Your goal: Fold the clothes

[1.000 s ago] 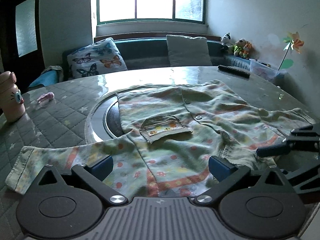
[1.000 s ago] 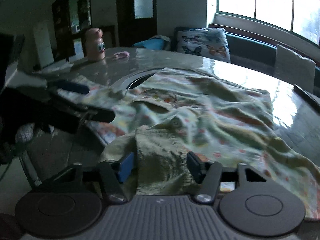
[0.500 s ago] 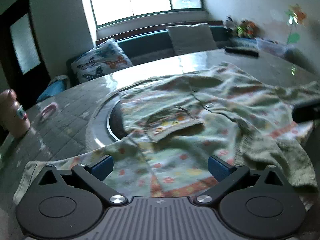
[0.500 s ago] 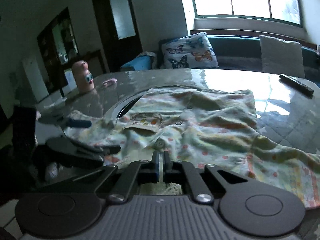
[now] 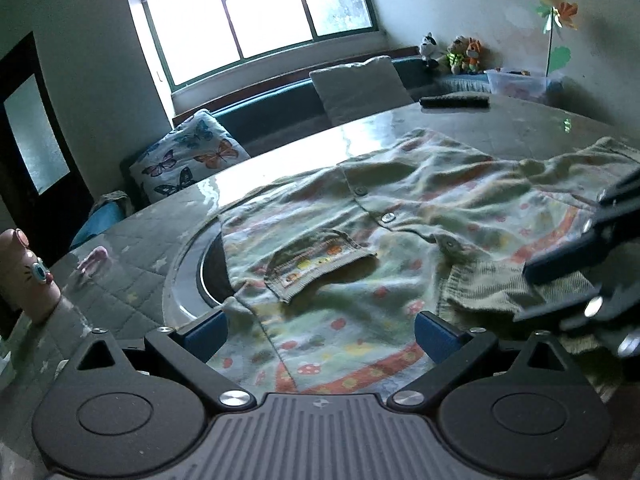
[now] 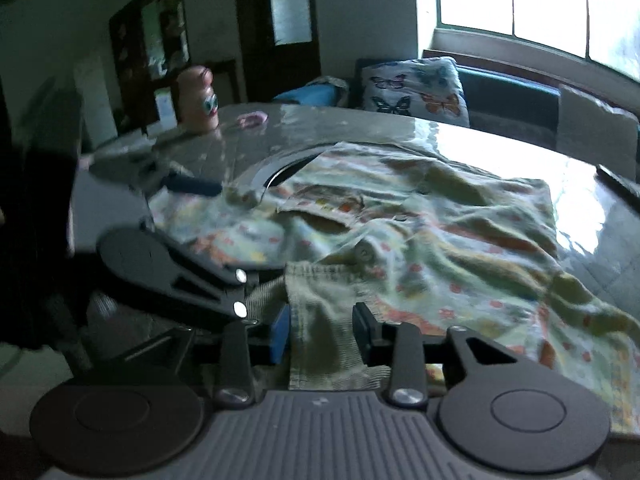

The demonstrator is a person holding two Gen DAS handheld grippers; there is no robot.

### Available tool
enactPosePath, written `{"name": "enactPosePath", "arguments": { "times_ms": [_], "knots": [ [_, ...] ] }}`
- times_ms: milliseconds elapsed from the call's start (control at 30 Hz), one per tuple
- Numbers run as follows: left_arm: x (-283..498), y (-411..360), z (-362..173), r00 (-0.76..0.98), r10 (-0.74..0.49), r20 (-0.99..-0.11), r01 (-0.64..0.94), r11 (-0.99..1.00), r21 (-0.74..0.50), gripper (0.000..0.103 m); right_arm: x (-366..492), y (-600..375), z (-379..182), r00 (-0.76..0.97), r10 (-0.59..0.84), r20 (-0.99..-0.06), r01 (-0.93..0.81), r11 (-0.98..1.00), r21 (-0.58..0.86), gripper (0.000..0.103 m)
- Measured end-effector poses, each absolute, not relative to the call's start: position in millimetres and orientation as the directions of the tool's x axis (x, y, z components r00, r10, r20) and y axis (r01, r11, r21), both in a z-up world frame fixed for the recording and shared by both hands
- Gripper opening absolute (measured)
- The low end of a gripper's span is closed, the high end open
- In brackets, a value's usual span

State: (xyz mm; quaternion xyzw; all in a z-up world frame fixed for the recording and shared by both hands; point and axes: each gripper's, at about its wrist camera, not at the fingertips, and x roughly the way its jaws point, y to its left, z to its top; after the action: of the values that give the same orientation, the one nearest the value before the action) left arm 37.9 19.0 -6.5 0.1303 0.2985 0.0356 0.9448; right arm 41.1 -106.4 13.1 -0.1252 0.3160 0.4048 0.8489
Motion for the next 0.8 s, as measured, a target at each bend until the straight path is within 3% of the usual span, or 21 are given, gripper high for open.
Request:
{"name": "enactPosePath", "arguments": {
  "times_ms": [100, 167, 467, 667, 800],
  "knots": [
    [40.9, 22.8, -1.2, 0.822, 0.143, -0.551, -0.005, 0.969, 0.245, 0.101, 40.8, -101.8, 5.9, 0.493, 0.581, -0.647, -0.756, 0.654, 0.01, 0.03],
    [45.3, 23.9, 1.7, 0.825, 0.148, -0.546, -0.016, 0.971, 0.238, 0.101, 42.7, -104.1, 6.3, 0.5, 0.581, -0.643, -0.747, 0.665, 0.021, 0.003],
    [84.7, 11.8, -5.1, 0.817, 0.152, -0.556, 0.0, 0.964, 0.265, 0.101, 59.4, -143.3, 43.0, 0.509, 0.65, -0.565, -0.683, 0.704, 0.195, 0.002],
    [87.8, -4.0, -17.1, 0.818, 0.11, -0.565, 0.078, 0.951, 0.299, 0.1, 62.1, -145.9, 42.9, 0.489, 0.667, -0.561, -0.679, 0.695, 0.235, 0.002],
    [79.4, 6.6, -6.4, 0.833, 0.069, -0.549, 0.079, 0.967, 0.242, 0.1, 62.3, -145.6, 43.8, 0.49, 0.677, -0.55, -0.676, 0.693, 0.251, 0.002]
  ]
}}
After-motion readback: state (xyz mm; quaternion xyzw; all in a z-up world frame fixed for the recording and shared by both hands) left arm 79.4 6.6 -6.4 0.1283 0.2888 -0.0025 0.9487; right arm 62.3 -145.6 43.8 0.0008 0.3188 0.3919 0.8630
